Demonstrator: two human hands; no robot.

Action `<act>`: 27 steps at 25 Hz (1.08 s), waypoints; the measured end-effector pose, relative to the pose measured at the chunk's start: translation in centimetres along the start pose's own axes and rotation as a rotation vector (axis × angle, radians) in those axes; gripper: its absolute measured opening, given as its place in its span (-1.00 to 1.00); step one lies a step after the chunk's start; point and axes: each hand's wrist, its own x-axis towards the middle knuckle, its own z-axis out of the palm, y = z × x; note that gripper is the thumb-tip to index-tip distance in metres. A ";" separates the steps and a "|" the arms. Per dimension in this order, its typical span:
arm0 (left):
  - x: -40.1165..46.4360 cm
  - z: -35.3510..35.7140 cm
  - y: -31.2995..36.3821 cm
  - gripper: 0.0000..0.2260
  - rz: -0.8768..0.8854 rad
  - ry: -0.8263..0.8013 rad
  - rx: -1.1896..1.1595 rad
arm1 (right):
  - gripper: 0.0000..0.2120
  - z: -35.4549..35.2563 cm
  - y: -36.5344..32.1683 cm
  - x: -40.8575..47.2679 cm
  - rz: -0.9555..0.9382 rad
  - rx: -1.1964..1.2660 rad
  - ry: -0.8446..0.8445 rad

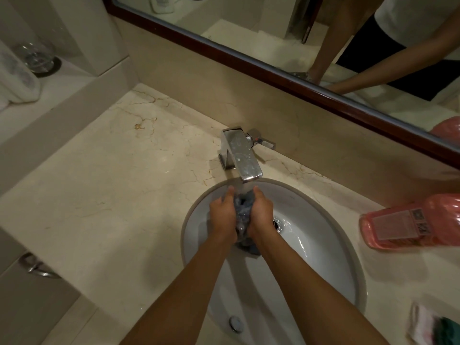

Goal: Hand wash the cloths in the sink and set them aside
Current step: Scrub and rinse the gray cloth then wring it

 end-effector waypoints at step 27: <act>-0.5 -1.3 1.5 -0.77 -0.053 -0.328 -0.101 | -0.76 -5.0 -2.2 -0.2 -0.150 0.094 -0.156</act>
